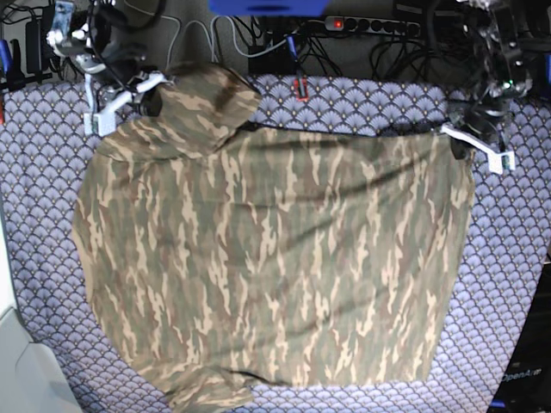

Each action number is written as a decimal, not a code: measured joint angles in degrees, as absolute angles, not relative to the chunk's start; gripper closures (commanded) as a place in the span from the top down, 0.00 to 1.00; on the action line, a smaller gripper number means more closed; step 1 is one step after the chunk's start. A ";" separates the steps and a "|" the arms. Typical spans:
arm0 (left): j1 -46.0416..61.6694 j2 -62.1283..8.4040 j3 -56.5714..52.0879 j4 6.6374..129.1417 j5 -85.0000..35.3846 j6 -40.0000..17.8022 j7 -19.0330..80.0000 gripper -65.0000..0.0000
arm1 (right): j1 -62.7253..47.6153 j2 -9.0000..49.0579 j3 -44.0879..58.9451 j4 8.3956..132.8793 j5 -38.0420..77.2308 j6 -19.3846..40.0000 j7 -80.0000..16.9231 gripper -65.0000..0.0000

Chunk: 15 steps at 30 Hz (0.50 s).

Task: Fold the T-shirt properly
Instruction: 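Close both grippers on the shirt's edge, then lift the gripped edge and fold it over toward the hem with both grippers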

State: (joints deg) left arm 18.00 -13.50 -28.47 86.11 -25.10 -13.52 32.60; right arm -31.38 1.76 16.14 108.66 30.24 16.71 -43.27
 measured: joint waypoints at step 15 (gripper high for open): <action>23.55 -16.19 -33.12 88.31 -25.10 -13.34 32.60 0.02 | -40.27 1.26 16.21 110.08 30.35 24.21 -31.97 0.00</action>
